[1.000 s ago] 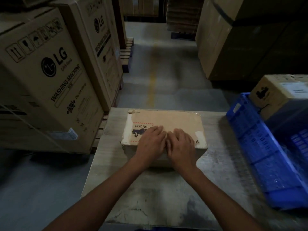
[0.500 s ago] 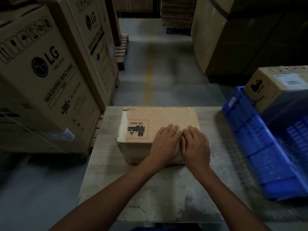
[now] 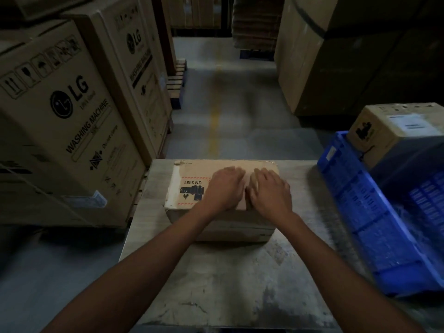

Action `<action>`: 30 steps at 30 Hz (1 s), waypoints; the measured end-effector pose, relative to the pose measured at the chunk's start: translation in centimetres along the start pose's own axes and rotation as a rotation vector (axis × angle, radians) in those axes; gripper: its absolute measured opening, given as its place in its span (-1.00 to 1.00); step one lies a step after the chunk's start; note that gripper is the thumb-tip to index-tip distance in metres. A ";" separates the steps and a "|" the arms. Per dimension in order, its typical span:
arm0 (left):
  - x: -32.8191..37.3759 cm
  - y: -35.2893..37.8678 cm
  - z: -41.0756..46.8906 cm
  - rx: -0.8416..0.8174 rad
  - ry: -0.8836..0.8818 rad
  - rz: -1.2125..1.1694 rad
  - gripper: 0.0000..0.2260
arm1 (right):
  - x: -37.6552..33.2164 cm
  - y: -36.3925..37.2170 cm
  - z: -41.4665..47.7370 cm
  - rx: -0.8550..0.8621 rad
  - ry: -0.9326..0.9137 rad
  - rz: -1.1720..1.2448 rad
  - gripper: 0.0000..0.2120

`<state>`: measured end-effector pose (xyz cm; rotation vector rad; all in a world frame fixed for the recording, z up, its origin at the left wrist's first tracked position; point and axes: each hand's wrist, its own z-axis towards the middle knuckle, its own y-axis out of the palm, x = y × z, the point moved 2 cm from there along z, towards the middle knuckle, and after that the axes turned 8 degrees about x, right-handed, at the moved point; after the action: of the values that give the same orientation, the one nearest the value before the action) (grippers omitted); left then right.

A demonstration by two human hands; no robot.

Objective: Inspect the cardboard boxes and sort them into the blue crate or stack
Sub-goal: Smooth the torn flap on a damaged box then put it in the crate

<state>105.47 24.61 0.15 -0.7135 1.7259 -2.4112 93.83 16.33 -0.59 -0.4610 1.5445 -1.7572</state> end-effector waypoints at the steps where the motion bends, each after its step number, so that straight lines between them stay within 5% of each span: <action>1: -0.3 0.5 0.0 -0.045 0.025 0.040 -0.63 | -0.1 0.6 0.1 -0.015 -0.007 -0.012 -0.51; 8: -2.9 -0.4 -0.9 -0.050 0.033 0.071 -0.64 | 1.1 0.2 0.3 0.049 0.005 0.107 -0.51; 12: -8.0 -2.3 -1.4 0.136 -0.499 0.248 -0.56 | 1.8 0.9 0.0 0.000 0.316 0.309 -0.19; 15: -11.8 -3.0 -2.2 0.059 -0.804 -0.128 -0.39 | 2.8 0.8 0.6 -0.016 0.463 0.508 -0.14; 25: -9.8 -5.3 -4.2 0.535 -0.731 -0.561 -0.70 | 1.8 -2.2 -0.2 0.179 0.624 0.717 -0.58; 30: -10.0 -1.2 -8.3 0.492 -0.777 -0.505 -0.76 | 1.8 0.6 -3.0 0.199 0.701 0.687 -0.64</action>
<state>111.04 35.60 -4.05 -1.8203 0.6757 -2.1715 90.78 17.12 -2.18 0.7874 1.6621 -1.5351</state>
